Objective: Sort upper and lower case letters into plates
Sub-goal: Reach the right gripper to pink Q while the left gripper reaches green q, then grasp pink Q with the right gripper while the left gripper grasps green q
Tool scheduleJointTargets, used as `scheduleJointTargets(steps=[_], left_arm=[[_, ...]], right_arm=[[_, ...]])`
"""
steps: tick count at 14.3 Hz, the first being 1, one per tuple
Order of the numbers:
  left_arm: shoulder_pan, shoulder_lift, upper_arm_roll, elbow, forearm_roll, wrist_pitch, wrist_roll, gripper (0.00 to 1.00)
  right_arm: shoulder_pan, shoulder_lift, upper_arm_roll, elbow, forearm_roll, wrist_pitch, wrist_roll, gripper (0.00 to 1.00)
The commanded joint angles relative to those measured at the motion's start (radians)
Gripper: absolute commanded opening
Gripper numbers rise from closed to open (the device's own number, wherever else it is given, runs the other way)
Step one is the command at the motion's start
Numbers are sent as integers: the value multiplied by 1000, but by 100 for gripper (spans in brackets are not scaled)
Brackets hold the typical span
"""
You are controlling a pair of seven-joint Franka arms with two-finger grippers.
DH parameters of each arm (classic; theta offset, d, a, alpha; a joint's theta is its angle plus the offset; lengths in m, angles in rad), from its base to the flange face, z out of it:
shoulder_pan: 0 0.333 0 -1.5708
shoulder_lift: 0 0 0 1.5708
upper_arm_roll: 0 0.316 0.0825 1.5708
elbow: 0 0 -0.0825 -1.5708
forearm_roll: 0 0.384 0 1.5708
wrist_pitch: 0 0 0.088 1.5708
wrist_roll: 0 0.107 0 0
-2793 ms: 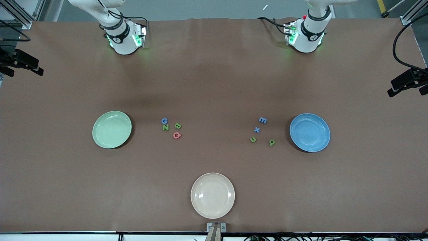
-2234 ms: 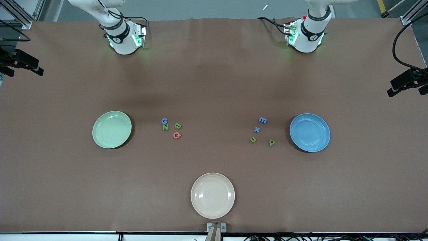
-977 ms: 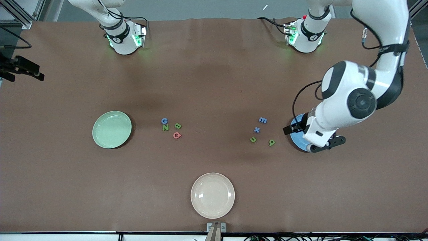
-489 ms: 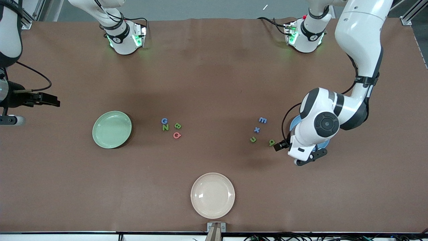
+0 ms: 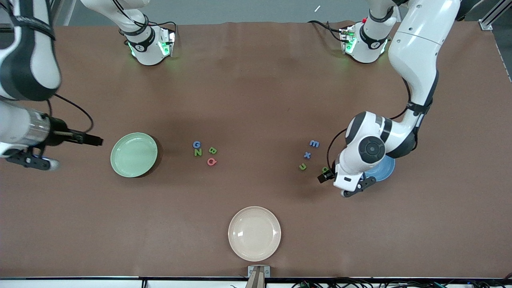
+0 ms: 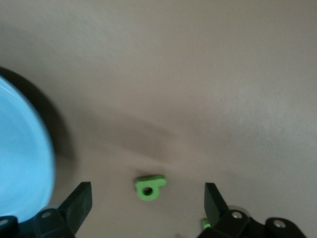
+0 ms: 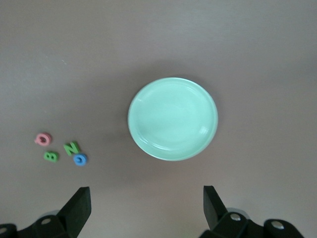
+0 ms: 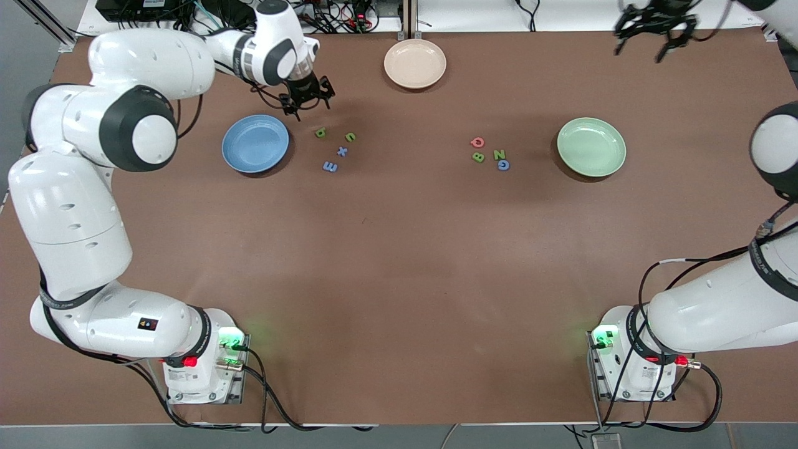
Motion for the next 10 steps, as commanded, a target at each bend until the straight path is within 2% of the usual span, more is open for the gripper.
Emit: scheduleJointTargets(steps=[1,6,10], left_arm=[[-23,28,5,-4,21,58,-40,100],[-23,54,8,-10,59,76,-40,99],[-21,54,8,-38,66,76,-42,90]], right_arm=[[76,17,-6,-63,11,108,119,100],[247,44,-6,-216,23,363,381,100],[360,87,-6,-324,23,590,619,100]])
